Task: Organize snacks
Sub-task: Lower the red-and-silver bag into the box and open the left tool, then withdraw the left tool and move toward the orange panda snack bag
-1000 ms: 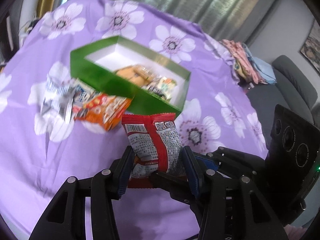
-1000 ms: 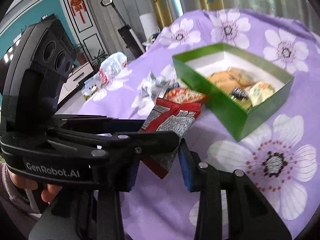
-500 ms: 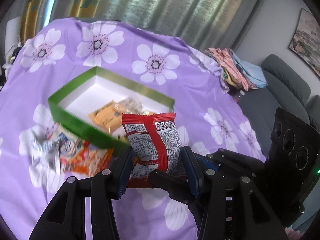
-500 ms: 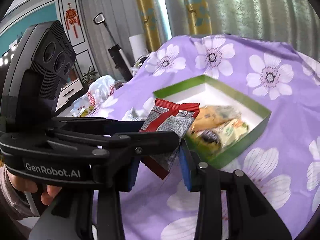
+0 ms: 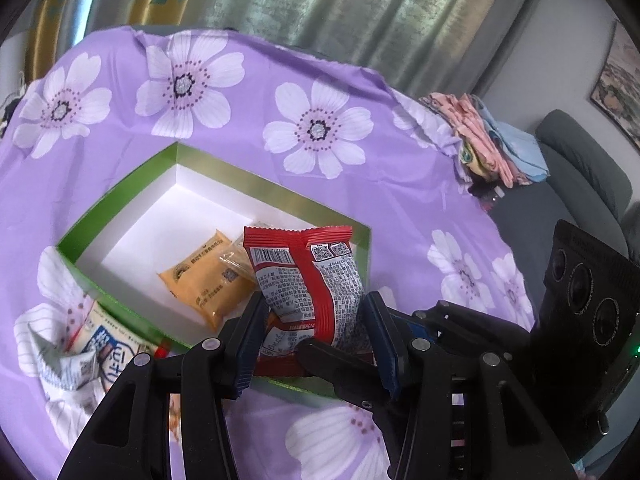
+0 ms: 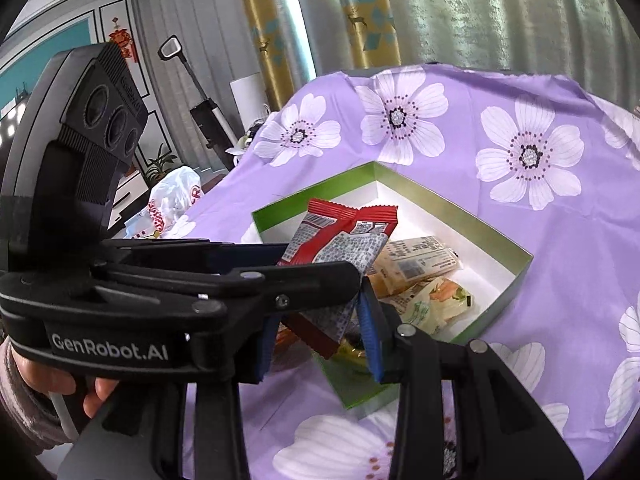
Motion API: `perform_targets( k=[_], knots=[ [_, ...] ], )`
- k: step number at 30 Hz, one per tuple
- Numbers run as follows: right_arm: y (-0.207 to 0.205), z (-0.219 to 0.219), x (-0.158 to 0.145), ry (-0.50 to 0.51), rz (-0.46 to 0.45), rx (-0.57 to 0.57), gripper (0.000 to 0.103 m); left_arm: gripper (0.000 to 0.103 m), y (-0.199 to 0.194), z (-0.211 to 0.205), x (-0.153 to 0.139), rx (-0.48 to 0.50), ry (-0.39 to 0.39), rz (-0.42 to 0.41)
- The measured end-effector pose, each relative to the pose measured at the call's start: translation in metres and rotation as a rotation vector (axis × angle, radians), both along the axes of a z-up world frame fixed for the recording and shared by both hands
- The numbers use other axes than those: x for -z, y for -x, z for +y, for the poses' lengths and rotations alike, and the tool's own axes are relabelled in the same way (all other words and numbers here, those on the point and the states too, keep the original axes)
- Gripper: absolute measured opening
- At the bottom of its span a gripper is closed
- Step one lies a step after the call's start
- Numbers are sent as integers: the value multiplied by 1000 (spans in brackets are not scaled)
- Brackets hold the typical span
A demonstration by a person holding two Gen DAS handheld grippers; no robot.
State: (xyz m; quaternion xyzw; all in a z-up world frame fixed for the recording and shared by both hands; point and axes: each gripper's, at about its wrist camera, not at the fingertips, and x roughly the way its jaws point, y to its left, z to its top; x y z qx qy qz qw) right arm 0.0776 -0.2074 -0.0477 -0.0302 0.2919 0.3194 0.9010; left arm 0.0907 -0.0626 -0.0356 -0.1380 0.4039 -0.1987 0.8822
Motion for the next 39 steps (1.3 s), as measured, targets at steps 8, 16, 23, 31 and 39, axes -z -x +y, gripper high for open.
perform_targets(
  k=[8,16,23,31,39],
  knots=[
    [-23,3,17,7,67,15,40,49,-20,-1,20,-2,-10,60],
    [-29,5,25,36,89,41,43,72,-26,-3,27,-26,-52,87],
    [-17,-1,15,52,46,93,68,82,-13,9,12,-68,-75,52],
    [16,-13,-7,81,-33,193,96,102,20,26,-8,-102,-95,1],
    [55,-15,-26,96,-94,220,100,102,60,41,-27,-134,-103,-52]
  ],
)
